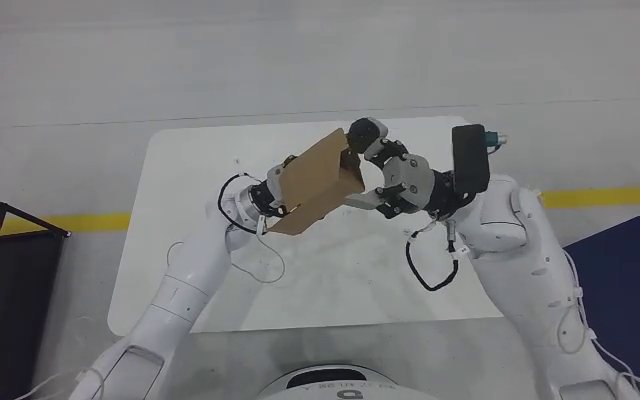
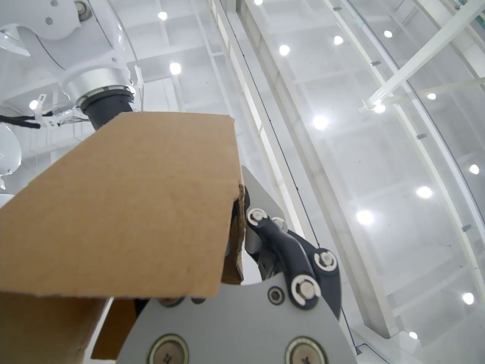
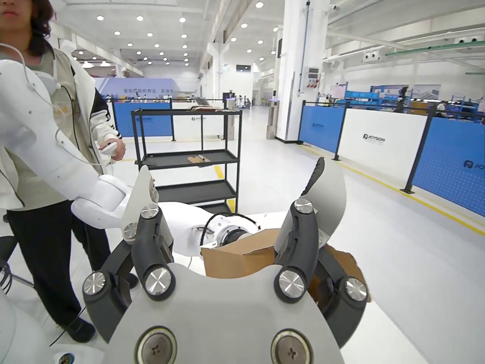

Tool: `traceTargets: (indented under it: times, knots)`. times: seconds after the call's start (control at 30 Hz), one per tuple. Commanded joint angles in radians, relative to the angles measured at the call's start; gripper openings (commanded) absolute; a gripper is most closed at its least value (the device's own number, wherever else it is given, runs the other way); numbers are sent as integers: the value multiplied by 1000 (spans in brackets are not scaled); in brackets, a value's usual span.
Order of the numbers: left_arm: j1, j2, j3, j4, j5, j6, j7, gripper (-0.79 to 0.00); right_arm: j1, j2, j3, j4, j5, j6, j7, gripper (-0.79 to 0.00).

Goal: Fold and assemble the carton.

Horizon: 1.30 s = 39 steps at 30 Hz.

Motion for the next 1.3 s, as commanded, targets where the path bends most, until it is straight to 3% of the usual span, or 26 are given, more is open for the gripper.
traceTargets:
  times: [0.0,0.37,0.63,1.0,1.27]
  knots:
    - [0,0,-5,-2,6,0,2,-785,16,-1,-21,22,-1,1,22,-129]
    - [43,6,-43,-32,29,3,-11,-785,39,2,-60,43,-37,48,142,-172]
    - [61,6,-57,-56,37,-5,-18,-785,19,7,-22,21,-31,52,106,-135]
    - [74,2,-58,-68,50,-11,-38,-785,22,13,-53,31,16,37,193,-182]
    - [78,0,-61,-72,65,-14,-58,-785,-20,23,54,65,35,52,102,-246]
